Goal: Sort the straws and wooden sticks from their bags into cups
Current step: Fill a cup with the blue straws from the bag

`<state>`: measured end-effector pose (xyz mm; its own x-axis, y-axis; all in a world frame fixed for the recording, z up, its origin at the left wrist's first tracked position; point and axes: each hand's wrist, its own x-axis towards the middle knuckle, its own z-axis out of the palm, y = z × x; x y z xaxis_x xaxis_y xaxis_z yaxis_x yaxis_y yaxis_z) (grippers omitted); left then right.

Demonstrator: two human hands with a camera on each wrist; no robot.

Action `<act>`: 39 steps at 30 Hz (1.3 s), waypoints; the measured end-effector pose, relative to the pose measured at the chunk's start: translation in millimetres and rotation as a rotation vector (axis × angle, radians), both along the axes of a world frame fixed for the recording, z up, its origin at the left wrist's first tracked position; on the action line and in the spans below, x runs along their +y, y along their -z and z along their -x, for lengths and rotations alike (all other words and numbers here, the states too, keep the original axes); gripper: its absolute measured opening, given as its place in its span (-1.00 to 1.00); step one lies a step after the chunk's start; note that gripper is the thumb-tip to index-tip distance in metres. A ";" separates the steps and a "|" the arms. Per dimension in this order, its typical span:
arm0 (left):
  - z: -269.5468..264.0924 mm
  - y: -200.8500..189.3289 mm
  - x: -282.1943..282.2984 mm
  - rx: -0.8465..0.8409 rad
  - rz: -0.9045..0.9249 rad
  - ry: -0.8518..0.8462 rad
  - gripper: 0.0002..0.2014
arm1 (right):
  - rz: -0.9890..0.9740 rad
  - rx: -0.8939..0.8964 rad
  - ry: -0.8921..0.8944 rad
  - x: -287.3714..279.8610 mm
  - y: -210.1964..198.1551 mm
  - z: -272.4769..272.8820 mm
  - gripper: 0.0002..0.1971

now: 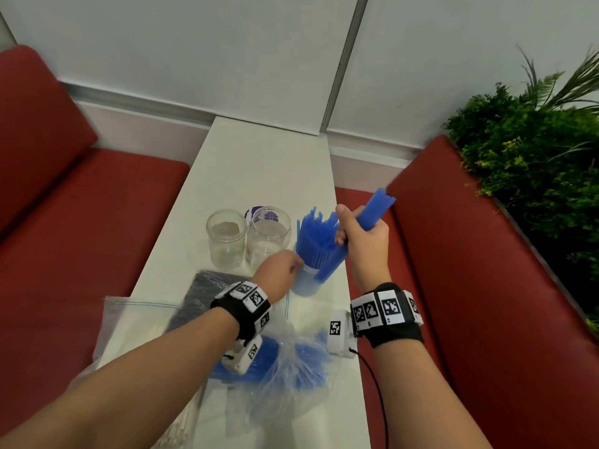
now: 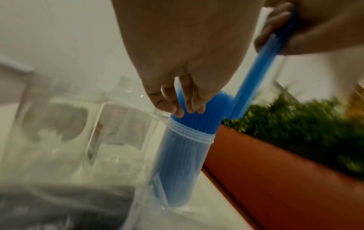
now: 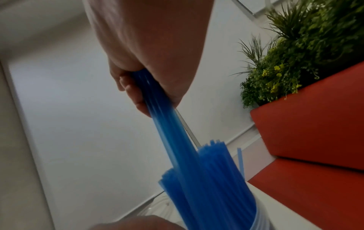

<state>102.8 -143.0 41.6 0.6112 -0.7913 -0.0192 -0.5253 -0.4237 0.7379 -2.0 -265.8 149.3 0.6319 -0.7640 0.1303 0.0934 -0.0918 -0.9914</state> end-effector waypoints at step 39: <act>-0.8 28.7 -26.3 -0.244 -0.139 0.235 -0.54 | 0.300 0.127 0.193 -21.6 83.3 -32.6 -0.81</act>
